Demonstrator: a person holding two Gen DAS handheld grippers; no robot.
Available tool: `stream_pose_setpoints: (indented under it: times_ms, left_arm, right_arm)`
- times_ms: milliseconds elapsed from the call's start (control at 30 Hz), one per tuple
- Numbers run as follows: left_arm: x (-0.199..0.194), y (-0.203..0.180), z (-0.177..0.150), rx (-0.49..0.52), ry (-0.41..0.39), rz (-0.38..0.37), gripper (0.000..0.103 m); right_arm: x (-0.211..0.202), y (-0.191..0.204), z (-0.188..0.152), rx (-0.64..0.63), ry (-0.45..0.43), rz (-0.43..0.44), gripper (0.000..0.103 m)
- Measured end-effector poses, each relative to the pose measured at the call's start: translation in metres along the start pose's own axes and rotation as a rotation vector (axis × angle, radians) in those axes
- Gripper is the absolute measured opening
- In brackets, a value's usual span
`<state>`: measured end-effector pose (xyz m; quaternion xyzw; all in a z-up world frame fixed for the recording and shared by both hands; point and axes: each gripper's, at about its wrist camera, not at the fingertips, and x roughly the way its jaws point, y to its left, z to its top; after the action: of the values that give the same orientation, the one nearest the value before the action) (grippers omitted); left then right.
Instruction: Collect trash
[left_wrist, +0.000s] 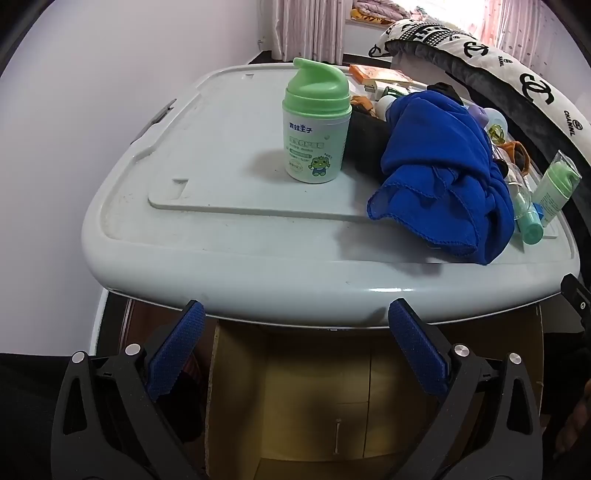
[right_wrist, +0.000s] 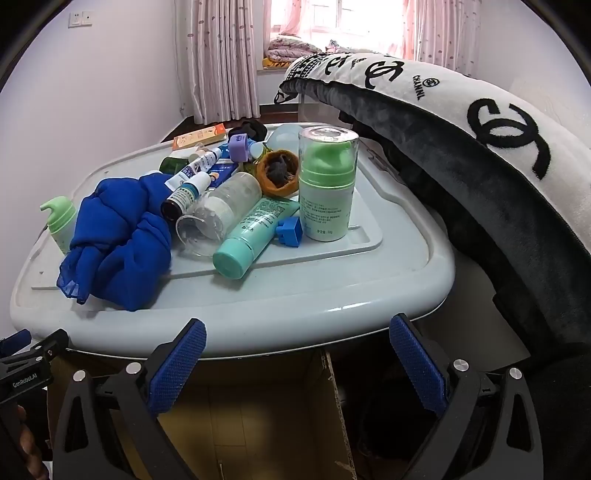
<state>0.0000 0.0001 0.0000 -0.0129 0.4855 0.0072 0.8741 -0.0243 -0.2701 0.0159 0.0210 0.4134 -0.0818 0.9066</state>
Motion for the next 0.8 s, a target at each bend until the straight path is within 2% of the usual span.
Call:
stream_pose_setpoints:
  times_ms: [800]
  left_arm:
    - [0.0016,-0.0045,-0.0007,0.014,-0.005,0.007,0.098]
  right_arm:
    - [0.0005,-0.0009,-0.0003,0.016,0.004,-0.004,0.098]
